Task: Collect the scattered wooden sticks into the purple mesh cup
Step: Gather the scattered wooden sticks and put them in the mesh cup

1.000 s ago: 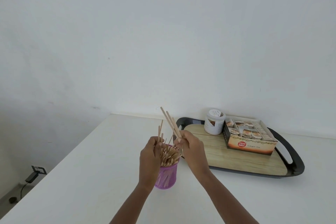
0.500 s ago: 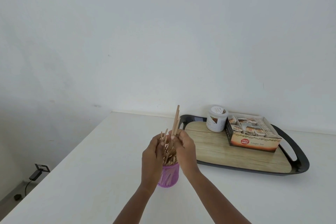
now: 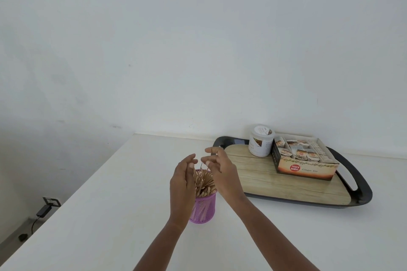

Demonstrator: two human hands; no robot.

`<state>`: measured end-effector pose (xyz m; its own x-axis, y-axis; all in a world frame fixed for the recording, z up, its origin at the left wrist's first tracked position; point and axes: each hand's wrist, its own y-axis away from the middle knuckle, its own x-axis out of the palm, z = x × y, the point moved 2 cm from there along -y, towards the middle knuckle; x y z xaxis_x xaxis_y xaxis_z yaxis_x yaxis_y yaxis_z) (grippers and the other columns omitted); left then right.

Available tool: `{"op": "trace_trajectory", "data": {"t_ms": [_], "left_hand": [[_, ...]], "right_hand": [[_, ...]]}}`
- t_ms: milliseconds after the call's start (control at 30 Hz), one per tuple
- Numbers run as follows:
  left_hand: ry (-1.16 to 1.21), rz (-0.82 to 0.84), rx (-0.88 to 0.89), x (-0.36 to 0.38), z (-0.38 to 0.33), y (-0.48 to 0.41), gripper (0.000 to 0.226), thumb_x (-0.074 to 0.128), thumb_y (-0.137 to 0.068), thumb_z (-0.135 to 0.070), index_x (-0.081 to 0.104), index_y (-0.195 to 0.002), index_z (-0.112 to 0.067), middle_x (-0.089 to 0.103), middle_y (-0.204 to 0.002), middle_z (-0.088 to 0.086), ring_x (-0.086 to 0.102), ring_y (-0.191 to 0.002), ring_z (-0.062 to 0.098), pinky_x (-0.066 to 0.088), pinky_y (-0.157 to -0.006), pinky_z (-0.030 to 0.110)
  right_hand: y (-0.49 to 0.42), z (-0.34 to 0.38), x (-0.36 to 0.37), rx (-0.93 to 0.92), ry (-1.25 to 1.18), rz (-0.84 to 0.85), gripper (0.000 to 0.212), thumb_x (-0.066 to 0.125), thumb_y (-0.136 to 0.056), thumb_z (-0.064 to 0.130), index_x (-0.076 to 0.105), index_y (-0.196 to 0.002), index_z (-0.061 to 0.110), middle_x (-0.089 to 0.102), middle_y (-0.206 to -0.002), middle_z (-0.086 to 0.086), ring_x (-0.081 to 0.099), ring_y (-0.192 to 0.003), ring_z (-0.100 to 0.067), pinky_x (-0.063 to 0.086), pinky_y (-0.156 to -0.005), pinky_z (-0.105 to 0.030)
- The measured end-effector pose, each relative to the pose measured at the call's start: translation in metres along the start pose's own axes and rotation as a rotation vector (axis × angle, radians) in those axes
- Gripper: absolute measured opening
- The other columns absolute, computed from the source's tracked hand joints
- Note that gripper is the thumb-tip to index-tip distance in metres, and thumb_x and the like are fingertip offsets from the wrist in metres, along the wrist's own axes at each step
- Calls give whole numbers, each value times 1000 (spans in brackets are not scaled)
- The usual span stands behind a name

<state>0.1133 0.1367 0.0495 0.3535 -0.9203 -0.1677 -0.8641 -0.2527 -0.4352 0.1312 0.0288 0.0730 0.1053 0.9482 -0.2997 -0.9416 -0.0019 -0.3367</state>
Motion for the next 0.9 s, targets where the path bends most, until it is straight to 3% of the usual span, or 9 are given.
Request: {"op": "trace_trajectory", "data": {"t_ms": [133, 267, 333, 400, 533, 633, 800, 900], "left_hand": [[-42, 32, 32, 3, -5, 2, 35, 31, -100, -18, 49, -129, -20, 53, -121, -12, 50, -107, -4, 32, -79, -11], [58, 58, 14, 3, -11, 4, 43, 25, -95, -35, 49, -128, -23, 51, -127, -13, 47, -104, -24, 31, -81, -11], [107, 12, 14, 1, -12, 6, 45, 20, -93, -42, 48, -127, -28, 51, -130, -13, 44, -121, -11, 29, -89, -7], [123, -38, 25, 0, -12, 9, 45, 17, -97, -47, 45, -129, -31, 47, -139, -11, 31, -137, 2, 25, -102, 6], [115, -97, 100, -1, -19, 16, 49, 13, -86, -60, 34, -128, -46, 32, -145, -22, 11, -138, -15, 20, -108, 16], [2, -122, 280, -5, -25, 27, 52, 11, -91, -61, 26, -136, -38, 26, -148, -15, 4, -143, -4, 19, -116, 28], [-366, 67, 670, -5, -31, 70, 47, 19, -99, -38, 25, -140, -14, 30, -146, 3, 6, -145, 5, 9, -118, 22], [-461, 311, 739, 6, -21, 104, 42, 27, -99, -34, 39, -132, -11, 48, -135, 1, 34, -134, 8, 28, -109, 19]], "right_hand": [[3, 1, 2, -79, 121, 26, 28, 39, -94, 2, 53, -116, 13, 66, -110, -9, 57, -93, -4, 40, -74, 2], [10, 10, -4, -172, 133, 5, 27, 39, -95, 4, 55, -116, 11, 64, -115, -6, 55, -104, -4, 42, -88, -12], [14, 14, -12, -224, 140, -48, 27, 38, -95, 3, 57, -114, 10, 64, -112, -1, 55, -105, -4, 40, -89, -8], [20, 14, -22, -256, 146, -98, 28, 39, -94, 0, 59, -112, 9, 63, -108, 3, 55, -103, -1, 36, -87, 1], [36, 1, -47, -231, 190, -128, 28, 41, -92, -5, 61, -107, 7, 62, -101, 7, 53, -97, 7, 35, -83, 4], [57, -22, -69, -147, 241, -133, 26, 44, -91, -5, 62, -104, 8, 63, -100, 6, 56, -97, -2, 36, -83, 3], [109, -65, -114, 25, 391, -130, 24, 50, -88, -4, 64, -96, 14, 64, -95, 4, 60, -97, -11, 37, -87, -10], [138, -85, -142, 106, 550, -114, 23, 52, -85, -8, 66, -94, 9, 64, -95, -2, 61, -96, -18, 33, -82, 0]]}}
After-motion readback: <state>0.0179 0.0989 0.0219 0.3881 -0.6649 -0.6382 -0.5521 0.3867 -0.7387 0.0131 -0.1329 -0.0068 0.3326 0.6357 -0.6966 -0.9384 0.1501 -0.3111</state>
